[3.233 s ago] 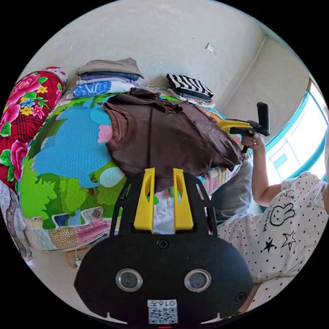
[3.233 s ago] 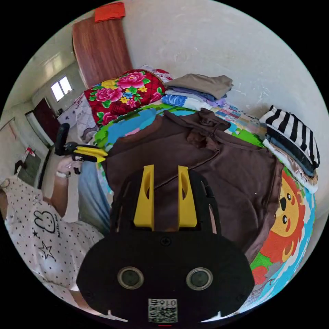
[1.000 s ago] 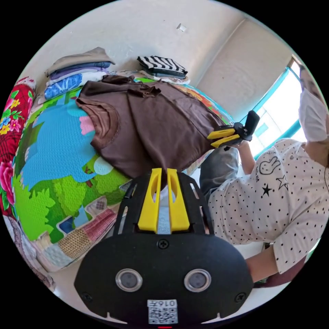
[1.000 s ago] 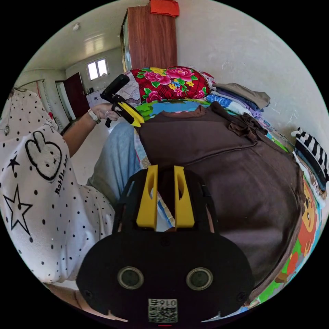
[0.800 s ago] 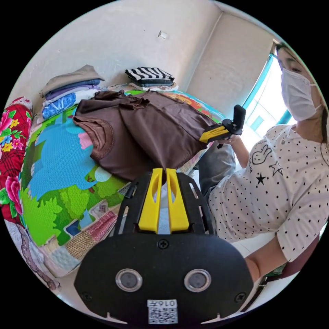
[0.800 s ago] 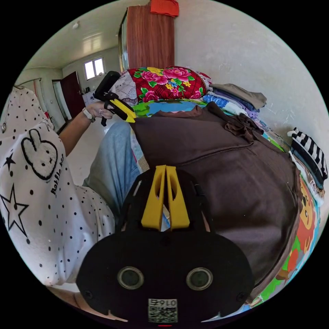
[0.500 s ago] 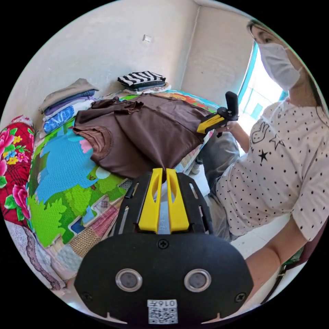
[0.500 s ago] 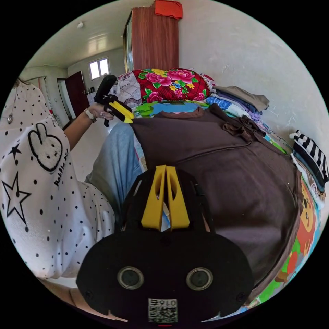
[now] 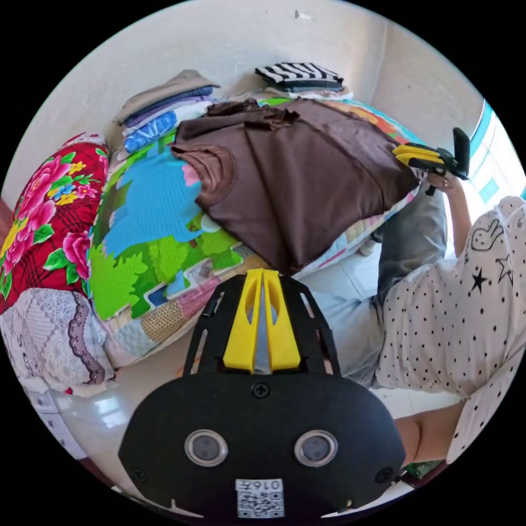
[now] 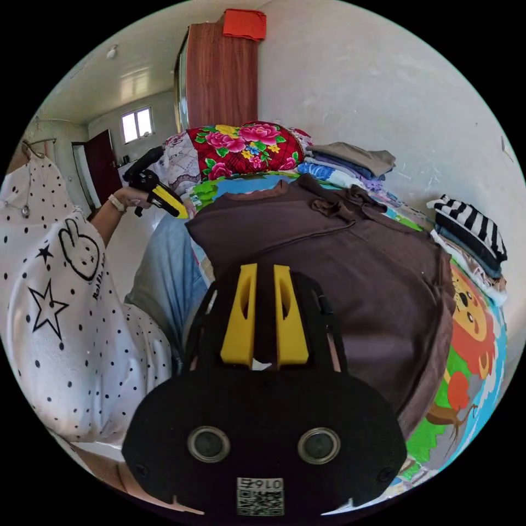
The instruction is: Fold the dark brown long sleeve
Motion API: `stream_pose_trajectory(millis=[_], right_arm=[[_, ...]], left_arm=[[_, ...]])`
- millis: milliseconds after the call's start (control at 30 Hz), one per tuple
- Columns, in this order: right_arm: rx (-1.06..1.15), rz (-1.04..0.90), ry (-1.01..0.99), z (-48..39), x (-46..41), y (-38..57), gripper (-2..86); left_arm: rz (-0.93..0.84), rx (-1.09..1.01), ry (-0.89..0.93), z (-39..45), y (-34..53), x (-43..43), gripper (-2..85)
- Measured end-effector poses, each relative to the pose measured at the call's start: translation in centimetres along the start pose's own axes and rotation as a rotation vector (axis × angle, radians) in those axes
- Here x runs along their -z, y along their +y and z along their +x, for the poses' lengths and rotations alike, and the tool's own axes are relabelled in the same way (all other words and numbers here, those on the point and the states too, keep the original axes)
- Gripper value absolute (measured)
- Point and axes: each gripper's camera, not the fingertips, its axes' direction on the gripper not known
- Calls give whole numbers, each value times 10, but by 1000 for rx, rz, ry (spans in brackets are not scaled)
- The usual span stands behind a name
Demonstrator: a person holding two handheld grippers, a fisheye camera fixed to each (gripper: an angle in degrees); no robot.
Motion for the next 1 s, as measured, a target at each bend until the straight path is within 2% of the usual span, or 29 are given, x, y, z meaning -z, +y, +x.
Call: stream_pose_trajectory(millis=[100,200,267,367,533,600,667,867,1000], right_arm=[[-170,-9,209,29,35,23,57],[-380,-112,387,62,64,53,47],[-430,-199,472,67,82,76,48],[-398,-199,528,54,105,99,56],[-409,-226,519,49,133,129,78],[-442,-216,473,53,144,141,83],[-494,-179,338,65,155,155,84],[-528,-112,199,90,171,171,77],[-504,-107,191,101,170,162,62]], left_arm=[[164,-60,44,19,-18,10,-9],[299,-112,149,34,-44,8,-10],[309,-145,206,42,-64,-1,-10],[259,-158,265,56,-98,-25,-10],[179,-135,312,74,-133,-58,-10],[124,-109,300,77,-143,-73,-10],[76,-84,282,77,-148,-85,-10],[116,-80,282,81,-151,-93,-10],[126,-99,249,87,-155,-97,-10]])
